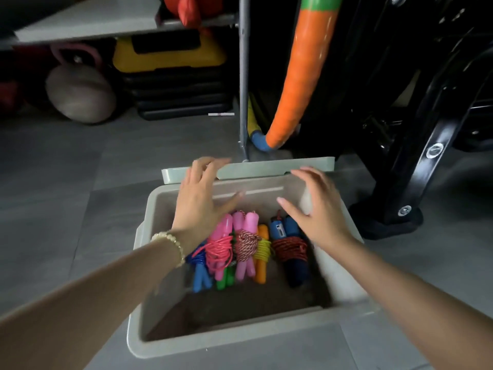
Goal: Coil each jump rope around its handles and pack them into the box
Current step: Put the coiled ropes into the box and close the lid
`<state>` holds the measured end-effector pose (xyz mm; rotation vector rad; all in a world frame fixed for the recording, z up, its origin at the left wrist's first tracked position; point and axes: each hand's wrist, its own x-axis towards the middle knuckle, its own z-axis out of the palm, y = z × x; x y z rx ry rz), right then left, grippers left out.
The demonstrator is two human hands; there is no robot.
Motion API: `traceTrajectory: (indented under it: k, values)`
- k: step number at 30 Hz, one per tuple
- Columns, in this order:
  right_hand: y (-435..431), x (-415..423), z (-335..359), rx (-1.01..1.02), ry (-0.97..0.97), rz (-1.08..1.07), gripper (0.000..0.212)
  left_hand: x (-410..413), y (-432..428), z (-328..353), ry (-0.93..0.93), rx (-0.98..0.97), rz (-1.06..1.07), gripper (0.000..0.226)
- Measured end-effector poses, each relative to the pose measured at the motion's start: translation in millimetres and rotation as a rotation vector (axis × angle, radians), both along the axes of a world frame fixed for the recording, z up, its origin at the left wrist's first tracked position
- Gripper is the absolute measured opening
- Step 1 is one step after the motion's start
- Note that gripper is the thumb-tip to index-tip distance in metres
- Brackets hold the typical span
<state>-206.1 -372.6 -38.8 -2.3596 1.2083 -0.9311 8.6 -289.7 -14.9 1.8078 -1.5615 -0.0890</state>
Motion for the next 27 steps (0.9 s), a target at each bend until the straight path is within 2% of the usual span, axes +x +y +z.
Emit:
traceTrajectory:
  k: [2,4,6,8,12,15,18,21,24,27]
  values:
    - [-21.2,0.1,7.6,-0.047,0.066,-0.092,0.072,7.1,-23.1,6.6,-0.058,0.2,-0.001,0.083]
    - [-33.6,-2.5,10.3,0.125,0.141,-0.166,0.088,15.5,-38.7,7.2,-0.219,0.433,0.021,0.092]
    - [-41.9,-7.8,7.3,0.337,0.162,-0.164,0.093,20.8,-47.6,8.5,-0.383,0.543,0.032,0.088]
    - [-40.9,-8.8,7.5,0.413,0.193,-0.155,0.088,25.0,-54.1,11.1,-0.405,0.559,0.042,0.079]
    - [-20.9,-5.8,7.4,0.384,0.239,-0.175,0.085,33.5,-45.9,9.6,-0.315,0.567,0.073,0.066]
    - [16.0,-5.9,8.7,0.415,0.222,-0.147,0.086,34.5,-12.8,13.1,-0.35,0.622,0.069,0.067]
    - [63.3,-6.5,18.4,0.491,0.218,-0.122,0.084,36.9,31.9,22.3,-0.29,0.647,0.038,0.061]
    - [106.0,-8.8,29.7,0.597,0.238,-0.084,0.084,37.3,77.1,38.5,-0.381,0.65,0.004,0.06]
    - [131.5,-10.3,53.1,0.674,0.22,-0.037,0.084,35.1,111.5,68.0,-0.522,0.541,-0.02,0.06]
    - [142.6,-11.2,96.9,0.649,0.138,-0.008,0.081,36.7,132.4,117.7,-0.546,0.412,-0.019,0.06]
